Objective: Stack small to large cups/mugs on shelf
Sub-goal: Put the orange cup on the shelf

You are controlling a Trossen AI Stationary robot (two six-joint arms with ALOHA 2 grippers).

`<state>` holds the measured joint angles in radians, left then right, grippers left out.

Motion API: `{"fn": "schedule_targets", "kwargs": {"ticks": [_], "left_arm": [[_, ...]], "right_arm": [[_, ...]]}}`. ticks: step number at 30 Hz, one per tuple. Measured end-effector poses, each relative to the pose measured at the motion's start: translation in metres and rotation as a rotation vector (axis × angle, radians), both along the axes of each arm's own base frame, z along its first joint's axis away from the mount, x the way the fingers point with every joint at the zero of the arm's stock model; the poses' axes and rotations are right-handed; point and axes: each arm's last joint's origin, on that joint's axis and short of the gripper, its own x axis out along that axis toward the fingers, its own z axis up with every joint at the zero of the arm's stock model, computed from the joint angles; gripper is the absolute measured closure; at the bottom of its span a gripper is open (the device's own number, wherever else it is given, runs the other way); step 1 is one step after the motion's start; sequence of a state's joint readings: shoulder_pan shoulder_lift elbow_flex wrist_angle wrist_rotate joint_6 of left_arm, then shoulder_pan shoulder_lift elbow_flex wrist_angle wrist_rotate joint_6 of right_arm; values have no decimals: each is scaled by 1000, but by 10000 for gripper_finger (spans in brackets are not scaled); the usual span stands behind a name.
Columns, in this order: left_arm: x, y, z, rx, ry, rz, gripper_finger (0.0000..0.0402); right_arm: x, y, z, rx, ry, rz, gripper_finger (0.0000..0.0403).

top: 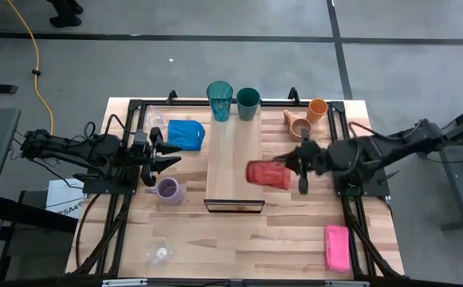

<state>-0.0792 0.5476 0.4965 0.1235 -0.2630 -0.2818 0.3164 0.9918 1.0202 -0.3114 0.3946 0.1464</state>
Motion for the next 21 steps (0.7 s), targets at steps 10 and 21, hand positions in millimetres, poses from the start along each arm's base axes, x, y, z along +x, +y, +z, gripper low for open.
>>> {"fn": "schedule_targets", "kwargs": {"ticks": [10, 21], "left_arm": [[0, 1, 0, -16, -3, 20, 241], [0, -1, 0, -13, -4, -25, 241]], "right_arm": [[12, -20, -14, 80, -120, 154, 403], [13, -28, -23, 34, -41, -27, 403]]}}
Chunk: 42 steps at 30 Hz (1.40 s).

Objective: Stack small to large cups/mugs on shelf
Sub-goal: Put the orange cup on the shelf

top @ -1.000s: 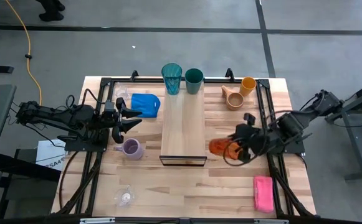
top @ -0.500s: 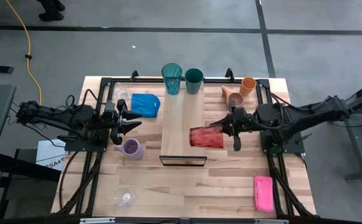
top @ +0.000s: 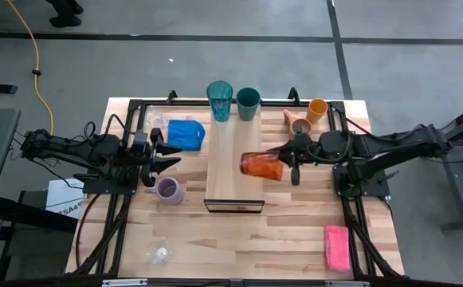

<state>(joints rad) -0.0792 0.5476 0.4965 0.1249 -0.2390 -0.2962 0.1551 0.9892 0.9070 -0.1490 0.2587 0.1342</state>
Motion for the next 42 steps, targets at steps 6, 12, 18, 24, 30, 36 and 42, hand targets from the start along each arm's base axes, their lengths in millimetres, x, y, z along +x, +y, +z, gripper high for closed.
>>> {"fn": "schedule_targets", "kwargs": {"ticks": [6, 12, 18, 24, 30, 36, 42], "left_arm": [[0, 0, 1, 40, -10, -16, 240], [0, -1, 4, 124, -22, -18, 240], [0, -1, 4, 132, -25, -18, 240], [0, -1, 4, 132, -28, -17, 240], [0, -1, 4, 129, -28, -17, 240], [0, -1, 4, 63, -35, -15, 240], [0, -1, 3, 53, -29, -13, 240]], "right_arm": [[9, -1, -6, -20, 21, -46, 403], [11, -2, -7, 2, 20, -77, 403], [11, -4, -7, -7, 13, -96, 403], [11, -4, -7, -16, 25, -75, 403], [10, -6, -4, 1, 28, -122, 403], [17, -34, 46, 110, 191, -341, 403], [46, -71, 82, 237, 489, -534, 403]]}}
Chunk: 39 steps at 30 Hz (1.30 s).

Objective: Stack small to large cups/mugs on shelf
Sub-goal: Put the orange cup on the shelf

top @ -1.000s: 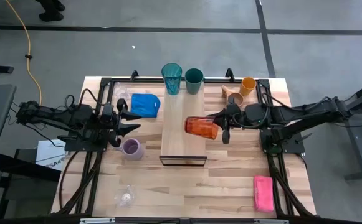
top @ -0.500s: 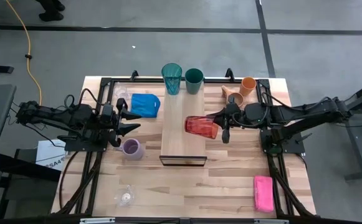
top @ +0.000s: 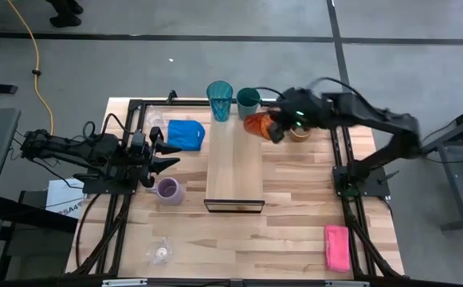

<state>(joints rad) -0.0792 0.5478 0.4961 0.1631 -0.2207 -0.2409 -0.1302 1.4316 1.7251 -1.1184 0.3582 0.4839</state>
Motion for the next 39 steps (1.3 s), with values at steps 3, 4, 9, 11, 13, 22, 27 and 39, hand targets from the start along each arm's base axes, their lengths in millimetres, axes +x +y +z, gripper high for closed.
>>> {"fn": "schedule_targets", "kwargs": {"ticks": [3, 4, 9, 11, 13, 22, 27, 39], "left_arm": [[0, 0, 0, 0, 0, 0, 240], [0, 0, 0, 0, 0, 0, 240], [0, 0, 0, 0, 0, 0, 240], [0, 0, 0, 0, -1, 0, 240], [0, 0, 0, 0, -1, 0, 241], [0, 0, 2, -2, -18, 1, 241], [0, 0, 2, -2, -24, 1, 241], [0, 0, 2, -2, -24, 2, 241]], "right_arm": [[22, -16, -4, 72, 125, -56, 403], [28, -21, -7, 101, 153, -65, 403], [57, -40, -28, 213, 272, -110, 403], [66, -47, -38, 246, 296, -133, 403], [72, -53, -45, 281, 304, -156, 403], [78, -66, -58, 383, 300, -251, 403], [76, -70, -59, 458, 283, -250, 403], [76, -75, -58, 453, 265, -278, 354]]}}
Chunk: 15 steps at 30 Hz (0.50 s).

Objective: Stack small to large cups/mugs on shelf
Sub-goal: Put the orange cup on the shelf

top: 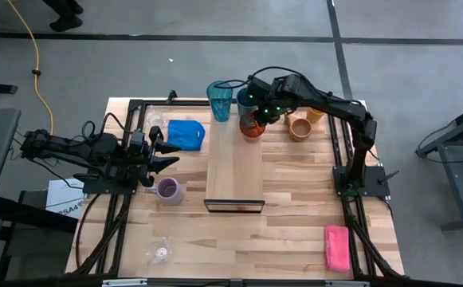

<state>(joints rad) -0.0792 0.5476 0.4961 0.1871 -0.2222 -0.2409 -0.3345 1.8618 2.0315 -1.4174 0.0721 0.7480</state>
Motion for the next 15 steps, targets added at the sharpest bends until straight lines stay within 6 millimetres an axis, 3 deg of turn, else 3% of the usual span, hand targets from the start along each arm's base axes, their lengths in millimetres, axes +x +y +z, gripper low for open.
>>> {"fn": "schedule_targets", "kwargs": {"ticks": [8, 15], "left_arm": [[0, 0, 0, 0, 0, 0, 240], [0, 0, 0, 0, 0, 0, 240]], "right_arm": [[1, -1, 0, -32, -3, -14, 308], [7, -3, 3, -56, -70, -16, 299]]}}
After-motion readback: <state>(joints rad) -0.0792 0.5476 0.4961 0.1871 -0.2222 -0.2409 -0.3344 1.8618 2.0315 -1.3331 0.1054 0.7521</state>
